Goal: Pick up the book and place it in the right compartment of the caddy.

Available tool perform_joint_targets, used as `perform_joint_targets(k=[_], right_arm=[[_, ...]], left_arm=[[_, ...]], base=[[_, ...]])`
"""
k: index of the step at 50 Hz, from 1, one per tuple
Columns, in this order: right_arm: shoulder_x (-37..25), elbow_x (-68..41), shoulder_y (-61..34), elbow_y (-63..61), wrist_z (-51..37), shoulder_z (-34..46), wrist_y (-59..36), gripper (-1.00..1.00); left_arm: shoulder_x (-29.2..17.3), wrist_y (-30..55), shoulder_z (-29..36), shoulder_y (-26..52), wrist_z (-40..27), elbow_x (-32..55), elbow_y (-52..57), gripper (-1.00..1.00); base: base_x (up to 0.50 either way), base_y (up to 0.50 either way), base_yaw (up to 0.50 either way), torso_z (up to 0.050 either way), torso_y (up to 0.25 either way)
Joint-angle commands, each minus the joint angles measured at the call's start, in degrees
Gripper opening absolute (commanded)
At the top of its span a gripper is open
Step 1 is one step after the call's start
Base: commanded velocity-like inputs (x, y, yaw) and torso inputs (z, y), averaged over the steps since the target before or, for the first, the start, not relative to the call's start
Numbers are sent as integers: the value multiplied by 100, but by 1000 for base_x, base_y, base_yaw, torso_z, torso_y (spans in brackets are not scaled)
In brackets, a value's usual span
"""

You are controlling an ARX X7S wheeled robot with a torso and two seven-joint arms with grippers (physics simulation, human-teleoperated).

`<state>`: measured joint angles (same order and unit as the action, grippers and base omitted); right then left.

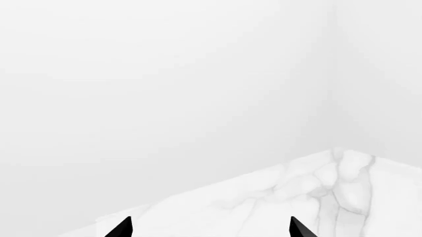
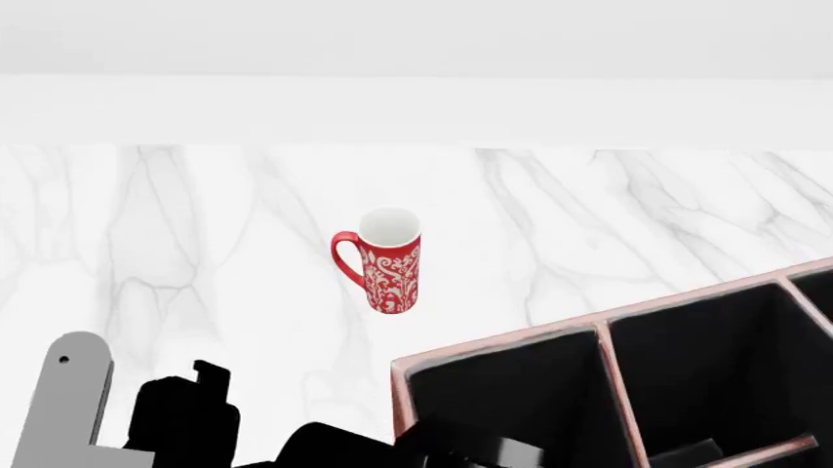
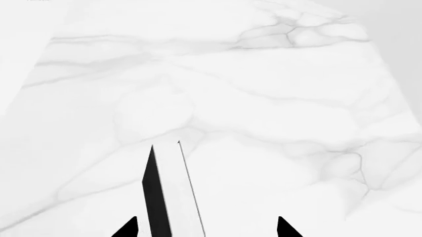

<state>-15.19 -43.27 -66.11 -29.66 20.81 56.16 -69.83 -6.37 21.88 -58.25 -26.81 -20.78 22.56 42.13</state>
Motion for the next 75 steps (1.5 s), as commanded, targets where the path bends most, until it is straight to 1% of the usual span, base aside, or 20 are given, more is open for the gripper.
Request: perform_joint_targets(k=[1, 14, 24, 40, 44, 50, 51, 63, 71, 75], right_arm=[[66, 381, 239, 535, 229, 549, 611, 100], [150, 639, 364, 1157, 474, 851, 1107, 100], [270, 934, 475, 2092, 801, 1069, 1735, 100], [332, 1128, 729, 2655, 1100, 1496, 2134, 100], [373, 1236, 821, 2893, 1263, 1715, 2319, 100], [441, 1277, 867, 3235, 1339, 1704, 2521, 100], [452, 1295, 889, 3304, 1325, 1695, 2565, -100], [373, 1282, 981, 3290, 1278, 1651, 2695, -100], [363, 1204, 972, 3150, 1161, 1547, 2612, -100], [343, 1071, 916, 2848, 866, 1250, 2462, -100]], left_arm=[[-8, -20, -12, -32, -21, 22, 6, 100], [13, -83, -2, -75, -20, 34, -15, 100], [-9, -73, 44, -79, -44, 35, -18, 100], [-93, -33, 361, 10, -120, -140, -51, 100], [-78, -74, 368, -9, -103, -133, -73, 100], [-60, -119, 310, -50, -92, -92, -88, 100], [-61, -120, 312, -52, -95, -94, -87, 100], [-104, -77, 398, -33, -150, -121, -40, 100], [-110, -93, 425, -38, -157, -119, -52, 100], [-121, -82, 402, -49, -165, -86, -22, 100]], base=[[0, 0, 0, 0, 0], [0, 0, 0, 0, 0], [0, 0, 0, 0, 0], [0, 0, 0, 0, 0], [0, 0, 0, 0, 0], [0, 0, 0, 0, 0], [0, 0, 0, 0, 0], [0, 0, 0, 0, 0], [0, 0, 1, 0, 0], [0, 0, 1, 0, 0]])
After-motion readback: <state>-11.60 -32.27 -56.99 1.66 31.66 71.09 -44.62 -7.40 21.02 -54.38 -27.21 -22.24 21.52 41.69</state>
